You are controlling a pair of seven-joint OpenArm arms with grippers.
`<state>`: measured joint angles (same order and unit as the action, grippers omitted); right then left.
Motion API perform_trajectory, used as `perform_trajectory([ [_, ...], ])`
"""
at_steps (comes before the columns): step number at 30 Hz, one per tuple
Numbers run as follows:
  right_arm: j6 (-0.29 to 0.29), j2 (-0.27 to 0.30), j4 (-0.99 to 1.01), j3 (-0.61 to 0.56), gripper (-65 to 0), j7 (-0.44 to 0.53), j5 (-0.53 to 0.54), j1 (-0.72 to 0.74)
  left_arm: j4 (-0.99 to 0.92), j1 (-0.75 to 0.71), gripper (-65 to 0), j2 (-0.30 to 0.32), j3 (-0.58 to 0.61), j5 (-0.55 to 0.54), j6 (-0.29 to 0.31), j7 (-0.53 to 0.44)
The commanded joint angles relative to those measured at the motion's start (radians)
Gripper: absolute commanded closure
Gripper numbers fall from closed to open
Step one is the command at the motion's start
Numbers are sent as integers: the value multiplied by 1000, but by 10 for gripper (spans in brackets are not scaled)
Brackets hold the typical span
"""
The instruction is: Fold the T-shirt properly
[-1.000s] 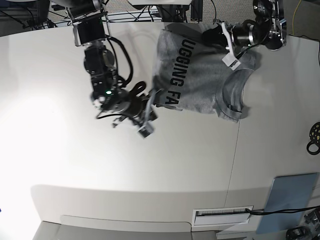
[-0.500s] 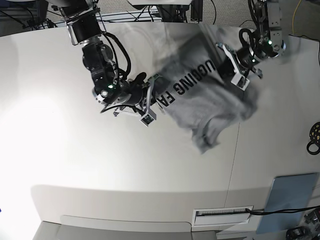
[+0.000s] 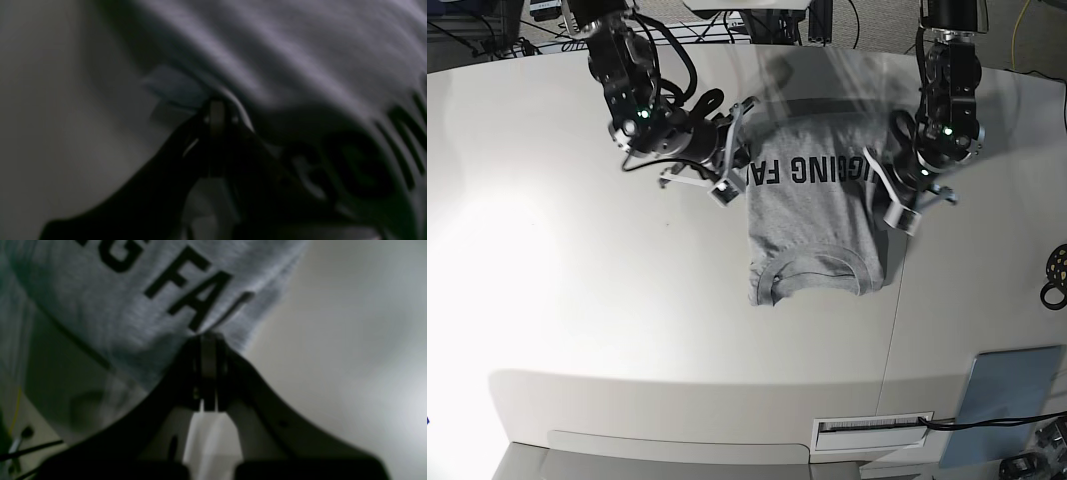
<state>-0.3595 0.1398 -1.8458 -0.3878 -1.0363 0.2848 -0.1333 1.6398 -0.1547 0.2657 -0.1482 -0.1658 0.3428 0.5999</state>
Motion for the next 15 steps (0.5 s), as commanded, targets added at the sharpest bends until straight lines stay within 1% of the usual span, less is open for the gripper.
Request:
perform_trajectory([
  [1,18,16,-55,33,0,23,-4,0,40,5,0,12,-18,-23,-23,-23],
  [2,32,25,-92,67,0,23,-8,-17,63,-6,0,12,-34,-38,-43,-22],
  [5,66,41,-205,210,0,14,-16,-89,161,-79,0,12,-103,-76,-51,-19],
  [8,73,41,-312,384,0,-17,-13,-196,277,-199,0,11,-191,-87,-29,-3],
  [10,72,40,-380,495,0,-49,-13,-277,340,-292,0,11,-249,-130,-28,13],
  [13,73,40,-478,649,0,-108,-13,-410,397,-441,0,11,-322,-200,-27,12],
  [14,76,40,-504,695,0,-137,-12,-457,404,-489,0,11,-342,-216,-13,12],
  [15,85,39,-510,736,0,-161,-11,-505,404,-534,0,11,-359,-228,16,12],
])
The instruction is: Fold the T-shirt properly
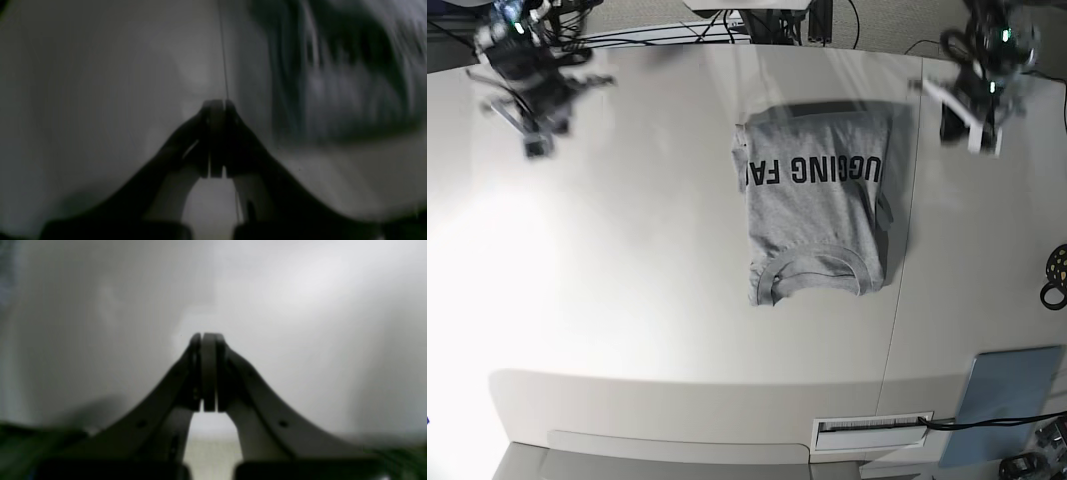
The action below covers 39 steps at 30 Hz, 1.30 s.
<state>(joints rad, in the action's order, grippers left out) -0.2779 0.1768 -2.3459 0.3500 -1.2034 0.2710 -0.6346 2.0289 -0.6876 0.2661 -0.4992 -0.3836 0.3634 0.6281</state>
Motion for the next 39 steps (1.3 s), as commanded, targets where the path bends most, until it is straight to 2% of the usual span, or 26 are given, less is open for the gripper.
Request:
perform_trajectory([
  [1,9,-1,-10,34,0,-11,9,-53,13,-47,0,11,-19,-14,23,-16],
  [6,-2,-52,-10,143,0,3,69,-312,-16,-269,0,10,-27,-15,85,-21],
  [9,-34,-89,8,150,0,132,68,-460,-109,-339,0,10,-27,-43,126,-27],
  [11,-66,-105,83,149,0,213,61,-519,-214,-346,0,10,-27,-76,175,-27],
  [15,-132,-115,322,148,0,248,2,-496,-485,-293,0,6,-27,-118,277,-66],
  [17,-145,-112,473,148,0,280,-44,-442,-639,-249,0,-5,-27,-103,332,-111],
  [18,-153,-107,555,148,0,298,-71,-407,-714,-224,0,-16,-27,-75,335,-141],
  [20,-169,-85,731,148,0,337,-117,-328,-860,-167,0,-40,-27,11,335,-211],
  [21,-183,-72,821,148,0,356,-135,-286,-930,-137,-20,-53,-27,58,335,-251],
  [24,-218,-23,1092,148,0,444,-171,-159,-1122,-52,-123,-75,-27,192,335,-407],
  [26,-234,12,1269,148,0,535,-175,-82,-1231,1,-174,-82,-27,274,335,-512],
  [29,-266,63,1509,148,0,721,-175,26,-1347,82,-185,-94,-27,394,335,-612],
  [30,-283,78,1579,148,0,782,-175,64,-1374,112,-185,-99,-27,426,335,-614],
  [32,-308,103,1696,148,0,875,-175,136,-1415,172,-185,-113,-27,488,272,-609],
  [35,-317,118,1819,148,0,953,-183,227,-1463,245,-185,-137,-27,534,171,-561],
  [39,-317,108,1912,148,0,957,-238,319,-1526,342,-185,-155,-27,540,86,-367],
])
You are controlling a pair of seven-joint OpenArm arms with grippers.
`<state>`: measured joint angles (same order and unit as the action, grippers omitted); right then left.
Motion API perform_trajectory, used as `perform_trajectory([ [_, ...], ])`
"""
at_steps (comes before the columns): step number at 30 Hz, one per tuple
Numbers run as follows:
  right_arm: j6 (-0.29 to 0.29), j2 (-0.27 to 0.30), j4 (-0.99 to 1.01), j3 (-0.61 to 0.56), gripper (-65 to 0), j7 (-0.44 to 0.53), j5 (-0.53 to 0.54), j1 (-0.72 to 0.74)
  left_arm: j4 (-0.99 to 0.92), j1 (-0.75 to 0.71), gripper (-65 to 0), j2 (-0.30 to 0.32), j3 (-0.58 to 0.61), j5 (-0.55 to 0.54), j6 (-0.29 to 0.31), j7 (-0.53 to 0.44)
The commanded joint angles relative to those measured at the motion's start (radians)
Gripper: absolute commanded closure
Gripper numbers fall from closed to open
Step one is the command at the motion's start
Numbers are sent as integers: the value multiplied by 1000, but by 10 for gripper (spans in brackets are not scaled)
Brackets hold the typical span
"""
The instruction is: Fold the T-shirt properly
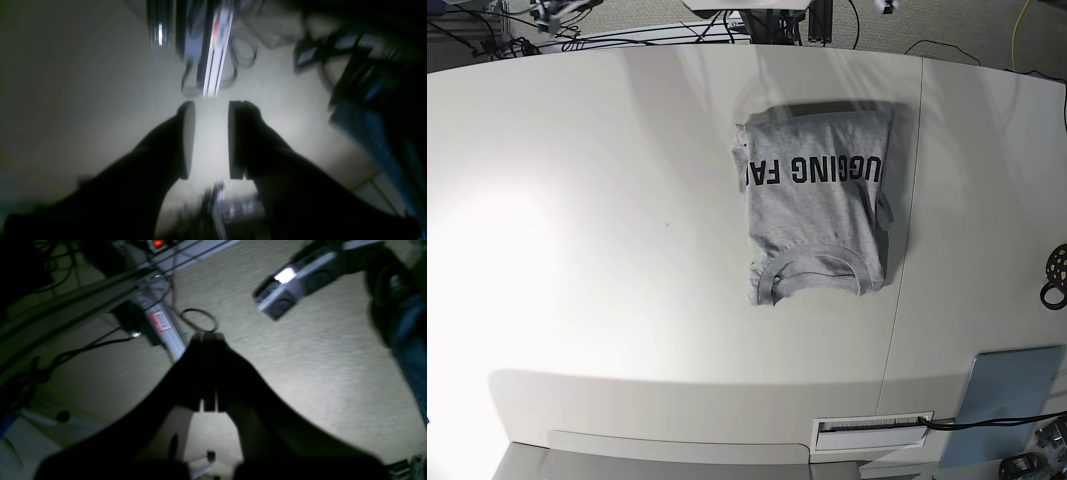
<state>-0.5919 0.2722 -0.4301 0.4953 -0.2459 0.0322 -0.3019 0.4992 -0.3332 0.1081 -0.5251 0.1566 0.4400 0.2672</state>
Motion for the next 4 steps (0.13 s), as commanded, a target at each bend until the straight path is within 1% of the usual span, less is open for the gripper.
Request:
perform_trajectory([
  [1,-3,10,9,3,0,-1,-13,0,-11,8,-185,1,-1,0,-1,24],
  [4,-3,4,20,3,0,0,-33,14,-59,44,-185,-6,-1,-3,-4,39],
])
